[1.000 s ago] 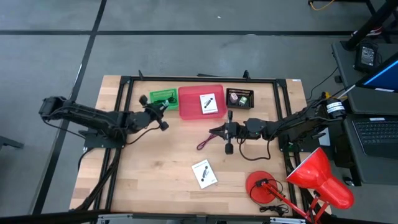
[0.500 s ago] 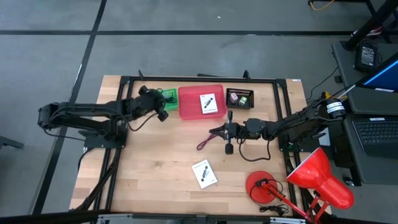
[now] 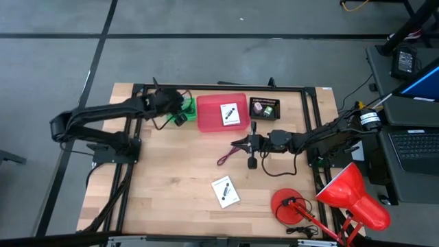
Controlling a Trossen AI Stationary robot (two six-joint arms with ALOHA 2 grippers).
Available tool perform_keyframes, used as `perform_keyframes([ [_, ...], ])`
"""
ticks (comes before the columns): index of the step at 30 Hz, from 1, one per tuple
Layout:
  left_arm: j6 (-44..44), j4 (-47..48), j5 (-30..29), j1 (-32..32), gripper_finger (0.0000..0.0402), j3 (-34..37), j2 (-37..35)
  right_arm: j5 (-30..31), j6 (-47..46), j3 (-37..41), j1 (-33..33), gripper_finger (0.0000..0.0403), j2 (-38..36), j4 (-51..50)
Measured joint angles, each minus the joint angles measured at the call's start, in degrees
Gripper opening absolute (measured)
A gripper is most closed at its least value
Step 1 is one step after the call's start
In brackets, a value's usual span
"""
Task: Pick and place items into bin
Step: Put the light blue charger cable into the green bin
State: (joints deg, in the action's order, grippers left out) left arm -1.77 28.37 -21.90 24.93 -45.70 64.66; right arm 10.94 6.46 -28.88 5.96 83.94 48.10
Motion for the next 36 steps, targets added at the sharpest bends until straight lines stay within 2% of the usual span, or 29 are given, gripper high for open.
perform_keyframes([
  [6,5.7,6.5,4.5,2.8,0.0034,-6.3,6.4,0.0,-0.1,0.0,-0.1,0.0001,0.0,-0.7],
  [11,5.5,13.7,5.5,4.6,0.0034,-11.0,9.3,0.0,-0.1,0.0,-0.1,0.0001,0.0,-0.9],
  [20,6.3,13.5,6.1,4.6,0.0034,-11.2,12.3,0.2,-0.2,0.0,-0.1,0.0001,0.0,-1.6],
  [29,7.2,13.4,6.6,4.9,0.0034,-11.2,18.4,0.2,-0.4,0.0,0.0,0.0001,0.0,-1.9],
  [36,10.5,13.5,6.6,4.9,0.0048,-11.1,22.3,0.1,-0.4,0.0,0.0,0.0001,0.0,-1.9],
])
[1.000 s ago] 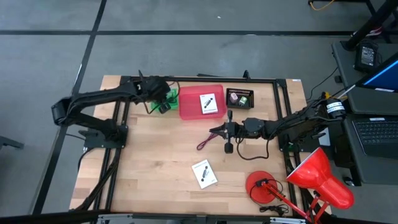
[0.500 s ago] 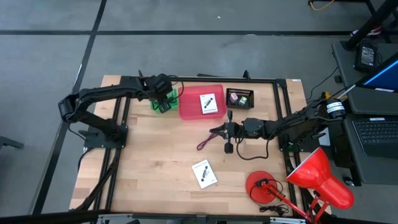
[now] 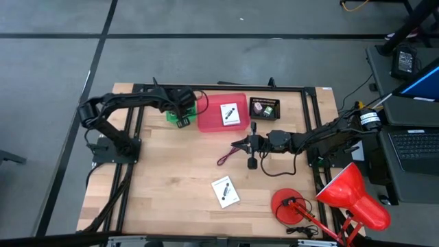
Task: Pick and place items into bin
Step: Put the light blue charger cable into the green bin
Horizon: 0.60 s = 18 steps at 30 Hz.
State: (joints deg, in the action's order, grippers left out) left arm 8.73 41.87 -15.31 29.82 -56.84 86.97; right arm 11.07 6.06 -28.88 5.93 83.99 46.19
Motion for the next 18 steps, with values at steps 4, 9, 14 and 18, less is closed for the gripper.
perform_keyframes([
  [4,0.6,0.0,-0.5,0.1,0.0048,0.0,1.0,0.0,0.0,0.0,0.0,0.0002,0.0,-0.1],
  [9,1.7,-0.1,-0.5,0.0,0.0055,0.0,1.1,-0.1,0.0,0.0,0.0,0.0002,0.0,-0.4],
  [14,2.0,-0.1,-0.6,0.0,0.0077,0.0,1.1,-0.1,0.0,0.0,0.0,0.0002,0.0,-0.6],
  [18,1.0,-0.1,-1.7,0.0,0.0100,0.0,1.1,-0.1,0.0,0.0,0.0,0.0002,0.0,-0.7],
])
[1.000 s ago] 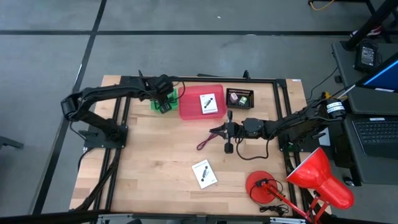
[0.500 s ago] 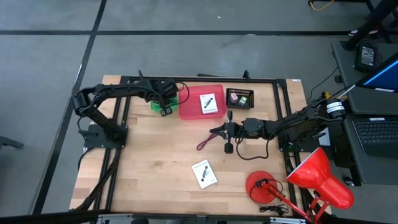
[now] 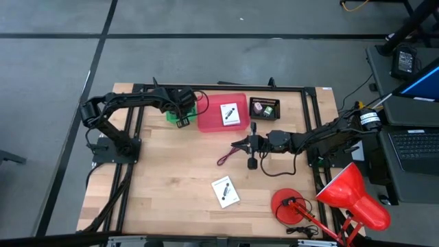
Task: Pick and place items into bin
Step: Put the light blue charger cable into the green bin, then put the pink charger cable into the green bin
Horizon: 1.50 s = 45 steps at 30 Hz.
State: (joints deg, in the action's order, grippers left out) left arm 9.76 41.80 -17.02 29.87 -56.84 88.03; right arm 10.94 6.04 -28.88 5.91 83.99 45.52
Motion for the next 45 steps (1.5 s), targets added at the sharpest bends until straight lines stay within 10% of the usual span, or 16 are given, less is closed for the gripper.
perform_keyframes([
  [21,-2.6,-2.3,1.7,-4.6,0.0098,3.9,-12.4,0.2,-1.5,0.0,0.0,0.0007,0.0,-0.7],
  [45,-9.1,-53.2,19.2,-24.1,0.0002,40.3,-38.2,-0.5,-7.2,0.0,1.2,0.0007,0.0,-4.3],
])
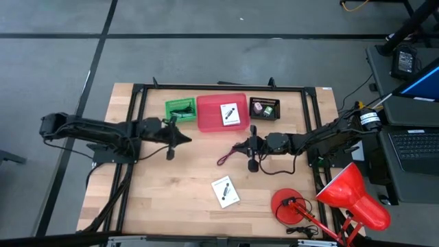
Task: Pick and place items into bin
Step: Put the pink charger cable into the green bin
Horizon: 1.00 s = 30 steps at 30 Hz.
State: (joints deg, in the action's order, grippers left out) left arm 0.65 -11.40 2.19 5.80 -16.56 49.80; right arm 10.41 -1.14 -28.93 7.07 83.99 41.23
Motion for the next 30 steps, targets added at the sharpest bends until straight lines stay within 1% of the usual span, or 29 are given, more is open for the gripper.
perform_keyframes([
  [3,-1.6,-8.2,-0.1,-2.1,0.0003,4.0,0.0,-0.1,0.1,0.0,0.0,0.0007,0.0,0.0],
  [6,-2.4,-13.3,-0.2,-4.0,0.0001,6.7,0.1,0.0,0.1,0.0,0.0,0.0007,0.0,0.0],
  [11,-3.0,-14.5,-1.7,-6.3,0.0003,8.6,0.1,0.0,0.0,0.0,0.0,0.0007,0.0,0.1],
  [18,-4.1,-15.3,-3.5,-7.5,0.0001,8.6,0.3,0.0,0.1,0.0,0.0,0.0007,0.0,1.1],
  [20,-7.1,-15.6,-6.4,-7.9,0.0002,8.3,0.5,0.0,0.1,0.0,0.0,0.0007,0.0,1.1],
  [22,-7.9,-15.6,-8.7,-8.7,0.0002,7.5,1.3,0.0,0.1,0.0,0.0,0.0007,0.0,1.2],
  [26,-7.6,-15.4,-9.2,-10.3,0.0001,5.2,5.4,0.1,0.1,0.0,0.0,0.0007,0.0,1.2],
  [30,-7.5,-15.4,-11.0,-11.4,0.0003,1.4,12.1,0.1,0.1,0.0,0.0,0.0007,0.0,1.2],
])
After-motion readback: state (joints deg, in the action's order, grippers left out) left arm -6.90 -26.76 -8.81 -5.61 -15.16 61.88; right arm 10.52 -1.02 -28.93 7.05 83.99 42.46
